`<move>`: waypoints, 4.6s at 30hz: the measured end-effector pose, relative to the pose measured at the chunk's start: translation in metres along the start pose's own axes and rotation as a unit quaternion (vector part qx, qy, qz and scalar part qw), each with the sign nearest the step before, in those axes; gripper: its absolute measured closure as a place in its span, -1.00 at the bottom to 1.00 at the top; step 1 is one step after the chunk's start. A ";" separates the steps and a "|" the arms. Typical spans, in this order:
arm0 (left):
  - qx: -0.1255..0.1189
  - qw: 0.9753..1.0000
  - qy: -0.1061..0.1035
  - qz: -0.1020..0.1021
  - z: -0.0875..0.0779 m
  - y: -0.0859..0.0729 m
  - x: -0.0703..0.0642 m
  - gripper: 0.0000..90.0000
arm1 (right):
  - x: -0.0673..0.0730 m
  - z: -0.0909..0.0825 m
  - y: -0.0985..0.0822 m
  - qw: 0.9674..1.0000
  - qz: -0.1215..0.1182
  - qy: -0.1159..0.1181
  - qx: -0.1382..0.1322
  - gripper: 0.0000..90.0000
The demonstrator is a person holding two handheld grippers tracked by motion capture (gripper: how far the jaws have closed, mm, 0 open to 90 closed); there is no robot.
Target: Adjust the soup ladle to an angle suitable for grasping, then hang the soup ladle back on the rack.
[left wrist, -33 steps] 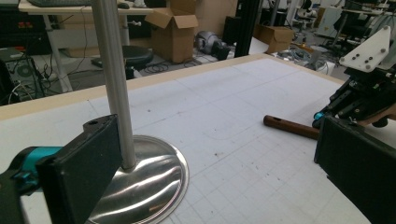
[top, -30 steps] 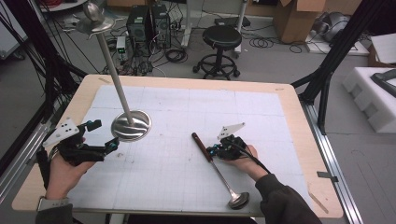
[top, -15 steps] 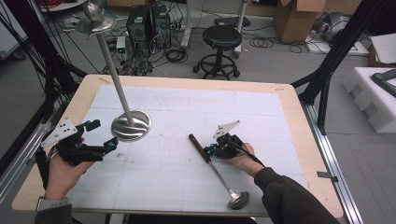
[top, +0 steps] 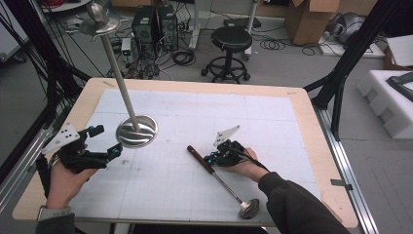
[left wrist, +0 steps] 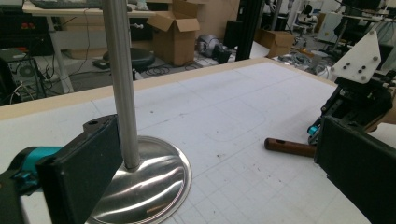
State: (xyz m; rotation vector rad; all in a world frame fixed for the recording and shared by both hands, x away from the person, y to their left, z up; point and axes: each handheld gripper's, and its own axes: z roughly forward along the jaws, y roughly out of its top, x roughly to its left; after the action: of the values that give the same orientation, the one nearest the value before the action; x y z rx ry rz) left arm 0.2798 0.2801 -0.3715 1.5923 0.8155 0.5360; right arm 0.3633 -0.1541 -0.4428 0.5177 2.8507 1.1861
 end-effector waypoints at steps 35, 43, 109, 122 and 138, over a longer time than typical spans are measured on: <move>-0.004 1.000 0.003 0.001 -0.003 0.001 0.001 -0.96 | 0.070 0.036 0.030 0.983 -0.119 0.133 0.047 1.00; -0.008 1.000 0.006 -0.003 -0.006 0.000 0.005 -0.96 | 0.061 0.024 0.031 0.989 -0.084 0.114 0.040 0.99; -0.022 1.000 0.003 -0.011 -0.011 0.003 0.010 -0.96 | 0.108 -0.032 -0.006 0.969 -0.071 -0.007 0.238 -0.25; -0.019 1.000 0.005 -0.012 -0.011 0.002 0.011 -0.96 | 0.122 -0.027 0.001 0.958 -0.064 -0.038 0.278 0.55; -0.019 1.000 0.005 -0.014 -0.011 0.001 0.011 -0.96 | 0.122 -0.027 0.003 0.956 -0.045 -0.037 0.286 0.88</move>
State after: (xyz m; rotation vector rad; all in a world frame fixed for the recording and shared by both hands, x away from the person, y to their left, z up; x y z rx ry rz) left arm 0.2792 0.2959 -0.3697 1.5420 0.8299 0.5365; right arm 0.2455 -0.1331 -0.4075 0.4152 3.0830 0.2983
